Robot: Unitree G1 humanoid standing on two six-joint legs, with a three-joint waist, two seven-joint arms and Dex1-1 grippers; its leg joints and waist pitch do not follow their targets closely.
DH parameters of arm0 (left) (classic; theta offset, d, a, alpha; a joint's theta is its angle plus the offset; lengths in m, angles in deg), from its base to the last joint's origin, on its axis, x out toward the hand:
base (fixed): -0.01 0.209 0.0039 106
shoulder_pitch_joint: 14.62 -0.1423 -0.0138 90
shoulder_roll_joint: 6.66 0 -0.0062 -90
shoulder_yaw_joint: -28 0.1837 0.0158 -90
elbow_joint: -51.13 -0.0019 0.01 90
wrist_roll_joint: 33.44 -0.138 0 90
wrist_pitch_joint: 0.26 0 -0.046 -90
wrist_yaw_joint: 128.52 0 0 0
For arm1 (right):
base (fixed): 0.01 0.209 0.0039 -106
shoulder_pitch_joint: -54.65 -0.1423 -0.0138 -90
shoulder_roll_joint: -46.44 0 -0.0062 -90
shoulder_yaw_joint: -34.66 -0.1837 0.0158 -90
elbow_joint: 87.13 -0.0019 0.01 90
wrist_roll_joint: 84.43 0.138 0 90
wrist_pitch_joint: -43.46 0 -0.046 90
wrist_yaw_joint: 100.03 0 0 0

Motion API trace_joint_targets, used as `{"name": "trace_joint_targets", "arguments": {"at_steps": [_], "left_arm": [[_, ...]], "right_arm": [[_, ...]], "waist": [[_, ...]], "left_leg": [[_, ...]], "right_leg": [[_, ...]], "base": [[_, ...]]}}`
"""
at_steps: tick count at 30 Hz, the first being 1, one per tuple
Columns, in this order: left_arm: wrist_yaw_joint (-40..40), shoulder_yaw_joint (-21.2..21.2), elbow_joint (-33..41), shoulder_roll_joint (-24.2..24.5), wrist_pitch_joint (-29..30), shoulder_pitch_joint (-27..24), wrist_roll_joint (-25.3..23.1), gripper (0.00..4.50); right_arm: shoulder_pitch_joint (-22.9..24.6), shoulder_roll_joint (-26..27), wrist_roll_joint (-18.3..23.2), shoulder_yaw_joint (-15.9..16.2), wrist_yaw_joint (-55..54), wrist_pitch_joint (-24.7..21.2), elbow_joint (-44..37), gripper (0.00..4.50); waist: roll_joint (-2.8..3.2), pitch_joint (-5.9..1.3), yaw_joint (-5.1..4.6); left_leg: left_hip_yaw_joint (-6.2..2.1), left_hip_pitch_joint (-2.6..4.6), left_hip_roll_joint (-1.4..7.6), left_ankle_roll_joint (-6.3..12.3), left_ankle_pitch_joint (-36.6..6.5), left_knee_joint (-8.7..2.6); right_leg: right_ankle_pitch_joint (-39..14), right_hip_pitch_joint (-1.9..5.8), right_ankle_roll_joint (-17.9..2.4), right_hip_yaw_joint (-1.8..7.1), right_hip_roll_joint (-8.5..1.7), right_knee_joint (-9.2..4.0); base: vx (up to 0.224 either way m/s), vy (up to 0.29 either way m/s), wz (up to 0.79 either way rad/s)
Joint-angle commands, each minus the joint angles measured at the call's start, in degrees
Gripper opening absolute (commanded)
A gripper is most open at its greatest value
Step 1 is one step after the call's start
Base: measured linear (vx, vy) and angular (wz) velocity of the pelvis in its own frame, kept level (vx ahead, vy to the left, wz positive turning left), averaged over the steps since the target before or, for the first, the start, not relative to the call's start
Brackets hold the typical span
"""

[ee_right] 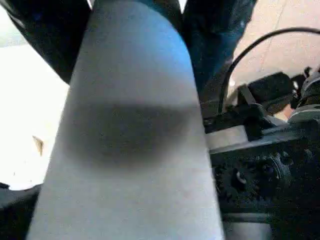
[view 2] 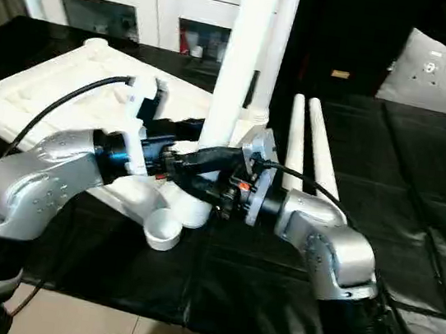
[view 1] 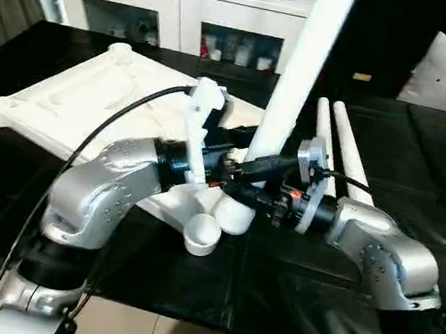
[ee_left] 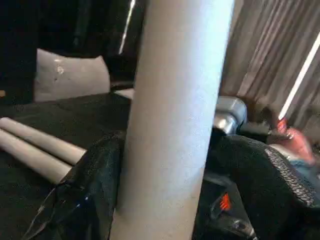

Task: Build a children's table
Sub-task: Pick table leg

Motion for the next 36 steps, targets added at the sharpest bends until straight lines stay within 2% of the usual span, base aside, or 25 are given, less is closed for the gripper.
{"name": "trace_joint_targets", "arguments": {"at_steps": [1, 4, 5, 7, 10, 14, 15, 17, 18, 21, 22, 23, 24, 25, 26, 27, 28, 29, 30, 31, 32, 33, 35, 36], "left_arm": [[-5.7, 2.1, 5.6, -1.1, 1.6, -0.5, 5.6, 3.84], [-5.9, 2.2, 5.6, -1.5, 1.6, -0.6, 5.8, 4.01], [-5.7, 2.3, 5.2, -2.4, 1.5, -0.6, 6.1, 4.14], [-5.5, 2.2, 4.9, -3.0, 1.4, -0.6, 6.5, 4.31], [-5.7, 1.2, 4.8, -4.4, 3.1, -1.0, 10.9, 4.48], [-4.4, 0.5, 4.1, -4.8, 2.0, -1.1, 9.9, 4.5], [-4.1, -0.4, 3.7, -5.0, 1.8, -1.1, 10.2, 4.5], [-3.6, -6.1, 1.6, -5.4, 1.2, -0.3, 13.2, 4.5], [-3.6, -6.3, 1.5, -5.3, 1.1, -0.2, 13.3, 4.5], [-4.5, -7.1, -0.1, -3.3, 0.7, 0.3, 12.2, 4.5], [-6.2, -6.0, -2.6, 0.6, 0.4, 1.1, 8.5, 4.5], [-6.2, -6.0, -2.6, 0.6, 0.4, 1.1, 8.5, 4.5], [-8.9, -3.3, -5.4, 5.2, -2.3, 1.7, 2.4, 4.5], [-11.6, -0.6, -8.1, 9.1, -5.0, 2.2, -2.6, 4.5], [-12.3, 0.2, -8.8, 10.2, -5.8, 2.3, -3.9, 4.5], [-14.0, 2.2, -10.7, 12.9, -7.7, 2.7, -7.3, 4.5], [-16.2, 6.1, -14.1, 17.2, -12.8, 3.1, -13.8, 4.5], [-16.9, 7.6, -15.6, 18.9, -14.1, 3.3, -15.9, 4.5], [-17.7, 8.9, -16.9, 20.4, -15.2, 3.5, -17.5, 4.5], [-18.1, 9.2, -17.3, 20.9, -15.8, 3.6, -18.0, 4.5], [-19.3, 10.1, -18.5, 22.0, -16.9, 3.7, -19.1, 4.5], [-19.4, 10.2, -18.6, 22.1, -17.0, 3.8, -19.3, 4.5], [-21.1, 11.9, -21.3, 23.7, -20.5, 4.3, -22.1, 4.23], [-21.5, 12.3, -22.0, 24.0, -21.3, 4.4, -22.8, 4.16]], "right_arm": [[0.1, -0.8, -1.7, -1.4, -3.0, -0.6, 2.4, 1.93], [0.0, -0.9, -2.1, -0.9, -2.6, -0.5, 2.6, 1.93], [0.0, -0.9, -2.6, -0.4, -2.3, 0.1, 2.9, 1.93], [0.1, -0.8, -2.6, -0.2, -2.2, 0.4, 3.0, 1.93], [0.7, -0.4, -2.0, -0.3, -2.4, -0.1, 2.0, 1.91], [1.1, -0.3, -1.8, -0.6, -2.8, 0.2, 1.6, 1.91], [1.2, -0.2, -1.7, -0.9, -3.0, 0.3, 1.5, 1.91], [2.0, 0.9, -1.2, -2.7, -5.4, 1.6, 0.8, 1.91], [2.1, 1.0, -1.2, -2.8, -5.6, 1.7, 0.8, 1.91], [2.4, 1.3, -0.9, -3.8, -7.2, 1.0, 0.2, 1.91], [2.9, 1.2, -0.9, -4.3, -8.1, 0.5, -0.5, 1.9], [2.9, 1.2, -0.9, -4.3, -8.1, 0.5, -0.5, 1.9], [3.7, 0.4, -1.5, -4.2, -8.2, 0.3, -1.2, 1.89], [4.6, -0.1, -1.9, -4.5, -8.1, 0.9, -1.4, 1.89], [4.9, -0.2, -2.1, -4.6, -8.1, 1.2, -1.5, 1.89], [5.5, -0.5, -2.6, -4.9, -8.3, 1.9, -1.5, 1.89], [6.4, -1.3, -3.9, -4.9, -9.1, 2.8, -1.2, 1.89], [6.7, -1.6, -4.6, -4.7, -9.4, 3.6, -0.8, 1.89], [6.9, -1.7, -5.1, -4.5, -9.8, 4.2, -0.6, 1.89], [7.0, -1.7, -5.2, -4.6, -10.0, 4.3, -0.6, 1.89], [7.1, -1.7, -5.7, -4.6, -10.4, 4.7, -0.4, 1.89], [7.1, -1.7, -5.7, -4.6, -10.5, 4.8, -0.4, 1.89], [7.2, -1.9, -6.5, -4.5, -11.1, 5.2, -0.3, 1.89], [7.2, -1.9, -6.7, -4.4, -11.2, 5.2, -0.4, 1.89]], "waist": [[0.04, -3.92, -0.13], [0.08, -3.72, -0.18], [0.26, -3.73, -0.16], [0.07, -3.73, -0.13], [0.13, -3.83, -0.11], [0.14, -3.86, -0.15], [0.09, -3.83, -0.18], [0.47, -3.78, -0.15], [0.34, -3.77, -0.17], [0.47, -3.74, -0.24], [1.14, -3.73, -0.3], [0.82, -3.78, -0.51], [0.69, -3.62, -0.45], [1.24, -3.79, -0.5], [1.14, -3.76, -0.52], [1.13, -3.85, -0.7], [1.26, -3.92, -0.53], [1.5, -4.11, -0.71], [1.7, -4.22, -0.82], [1.68, -4.22, -0.87], [1.82, -4.32, -0.93], [1.82, -4.34, -1.01], [1.92, -4.36, -1.07], [1.83, -4.23, -1.05]], "left_leg": [[-0.95, 0.95, 2.62, -0.92, -11.5, -4.55], [-0.96, 0.99, 2.68, -1.14, -12.8, -4.68], [-0.99, 1.07, 2.66, -1.32, -13.1, -4.68], [-0.98, 1.0, 2.67, -1.37, -13.1, -4.68], [-0.97, 0.88, 2.58, -1.34, -12.2, -4.6], [-0.98, 0.91, 2.64, -0.95, -11.9, -4.62], [-0.95, 0.88, 2.62, -0.9, -12.0, -4.63], [-0.95, 0.94, 2.54, -1.28, -12.2, -4.56], [-0.88, 0.9, 2.46, -1.4, -12.3, -4.56], [-0.97, 1.25, 2.49, -1.85, -13.5, -4.77], [-1.09, 1.18, 2.42, -1.9, -13.8, -4.79], [-1.13, 1.22, 2.33, -1.79, -14.1, -4.88], [-1.16, 1.24, 2.25, -1.44, -14.1, -5.0], [-1.28, 1.19, 2.24, -1.74, -13.5, -5.05], [-1.25, 1.31, 2.27, -1.59, -13.5, -5.09], [-1.23, 1.21, 2.27, -1.9, -13.2, -5.03], [-1.38, 1.32, 2.34, -1.72, -12.7, -5.16], [-1.38, 1.19, 2.32, -2.19, -12.0, -5.11], [-1.27, 1.27, 2.34, -2.5, -11.0, -5.03], [-1.26, 1.29, 2.34, -2.51, -10.7, -5.03], [-1.16, 1.24, 2.35, -2.4, -10.2, -4.91], [-1.14, 1.2, 2.39, -2.45, -10.0, -4.9], [-1.01, 1.21, 2.41, -2.01, -10.1, -4.8], [-1.03, 1.19, 2.33, -1.62, -10.4, -4.86]], "right_leg": [[-13.5, 2.66, -10.6, 2.52, -4.05, -4.88], [-15.9, 2.55, -9.9, 2.58, -4.07, -5.16], [-16.5, 2.49, -9.6, 2.6, -4.08, -5.21], [-17.0, 2.56, -9.2, 2.64, -4.15, -5.33], [-15.9, 2.64, -9.3, 2.62, -4.08, -5.2], [-14.4, 2.64, -9.6, 2.6, -3.97, -5.13], [-14.6, 2.66, -9.6, 2.6, -3.97, -5.16], [-15.8, 2.59, -9.8, 2.58, -4.11, -5.3], [-15.9, 2.56, -9.7, 2.58, -4.03, -5.39], [-16.8, 2.31, -9.3, 2.54, -3.8, -5.47], [-16.5, 2.42, -9.0, 2.55, -3.77, -5.31], [-16.7, 2.45, -8.2, 2.52, -3.62, -5.31], [-17.3, 2.35, -7.2, 2.55, -3.58, -5.84], [-17.1, 2.53, -6.7, 2.65, -3.71, -5.41], [-17.6, 2.38, -6.0, 2.68, -3.69, -5.81], [-16.9, 2.57, -6.0, 2.73, -3.74, -5.39], [-16.5, 2.41, -5.6, 2.73, -3.76, -5.72], [-14.8, 2.71, -5.8, 2.73, -3.86, -5.17], [-12.2, 2.69, -6.7, 2.69, -3.88, -4.94], [-11.1, 2.69, -7.4, 2.63, -3.86, -4.87], [-9.2, 2.8, -8.9, 2.63, -4.03, -4.68], [-8.2, 2.84, -9.7, 2.56, -4.03, -4.46], [-6.3, 2.95, -11.8, 2.53, -4.1, -4.27], [-7.1, 2.88, -11.7, 2.52, -4.01, -4.65]], "base": [[0.0, 0.0, 0.0], [0.0, 0.0, 0.0], [0.0, 0.0, 0.0], [0.0, 0.0, 0.0], [0.0, 0.0, 0.0], [0.0, 0.0, 0.0], [0.0, 0.0, 0.0], [0.0, 0.0, 0.0], [0.0, 0.0, 0.0], [0.0, 0.0, 0.0], [0.0, 0.0, 0.0], [0.0, 0.0, 0.0], [0.0, 0.0, 0.0], [0.0, 0.0, 0.0], [0.0, 0.0, 0.0], [0.0, 0.0, 0.0], [0.0, 0.0, 0.0], [0.0, 0.0, 0.0], [0.0, 0.0, 0.0], [0.0, 0.0, 0.0], [0.0, 0.0, 0.0], [0.0, 0.0, 0.0], [0.0, 0.0, 0.0], [0.0, 0.0, 0.0]]}}
